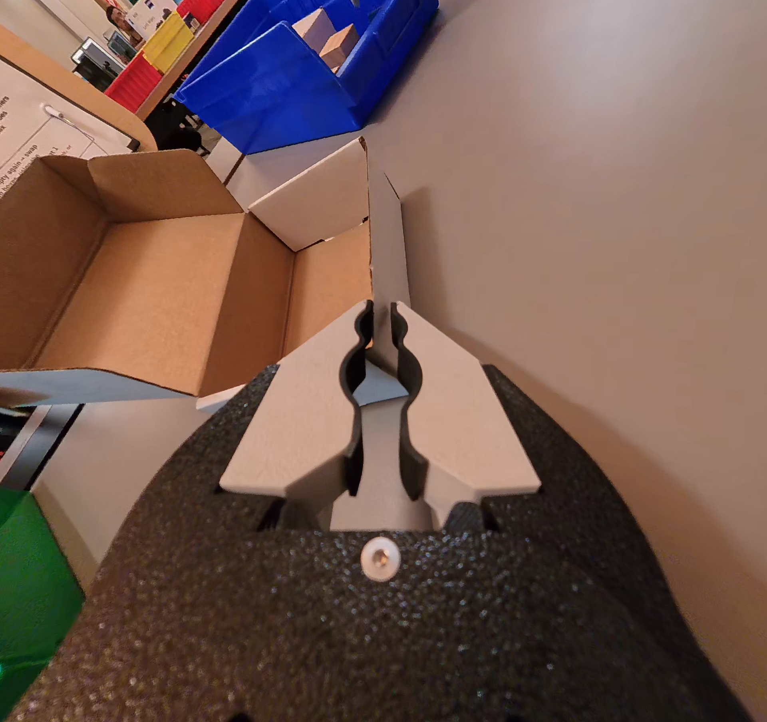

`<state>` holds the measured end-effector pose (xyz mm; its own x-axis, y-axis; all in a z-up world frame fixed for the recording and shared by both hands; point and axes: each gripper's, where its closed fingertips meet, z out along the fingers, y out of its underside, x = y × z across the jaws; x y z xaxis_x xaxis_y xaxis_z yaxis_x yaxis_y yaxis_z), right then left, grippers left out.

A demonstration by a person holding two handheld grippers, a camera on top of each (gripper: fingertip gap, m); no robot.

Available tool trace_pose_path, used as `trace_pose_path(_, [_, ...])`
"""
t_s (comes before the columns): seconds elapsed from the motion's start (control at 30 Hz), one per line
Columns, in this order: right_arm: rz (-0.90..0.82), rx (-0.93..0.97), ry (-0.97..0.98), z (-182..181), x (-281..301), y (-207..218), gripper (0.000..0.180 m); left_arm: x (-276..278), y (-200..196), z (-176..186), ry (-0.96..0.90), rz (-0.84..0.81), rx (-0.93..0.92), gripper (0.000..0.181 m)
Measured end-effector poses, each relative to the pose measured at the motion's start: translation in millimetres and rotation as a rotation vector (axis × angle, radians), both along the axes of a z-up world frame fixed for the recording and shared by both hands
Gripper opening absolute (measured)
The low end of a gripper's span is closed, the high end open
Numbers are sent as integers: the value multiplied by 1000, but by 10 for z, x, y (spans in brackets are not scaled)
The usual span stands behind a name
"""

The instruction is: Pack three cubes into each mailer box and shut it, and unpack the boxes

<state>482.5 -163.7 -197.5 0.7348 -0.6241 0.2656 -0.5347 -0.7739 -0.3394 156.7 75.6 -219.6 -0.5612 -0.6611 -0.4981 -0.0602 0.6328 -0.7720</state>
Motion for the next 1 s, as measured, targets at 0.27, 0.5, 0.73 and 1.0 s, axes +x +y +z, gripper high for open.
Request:
trace_pose_path(0.27, [497, 176, -20, 499, -1315, 1202, 51, -1, -2, -1, -3, 0, 3, 6])
trace_pose_path(0.5, [1405, 97, -162, 101, -2917, 2486, 61, -5, -4, -3, -3, -1, 4, 6])
trace_pose_path(0.73, [1454, 120, 44, 137, -3003, 2868, 53, -5, 26, -5, -7, 10, 9, 6])
trace_pose_path(1.0, [1594, -18, 141, -250, -3080, 2919, 53, -10, 24, -6, -5, 7, 7, 7])
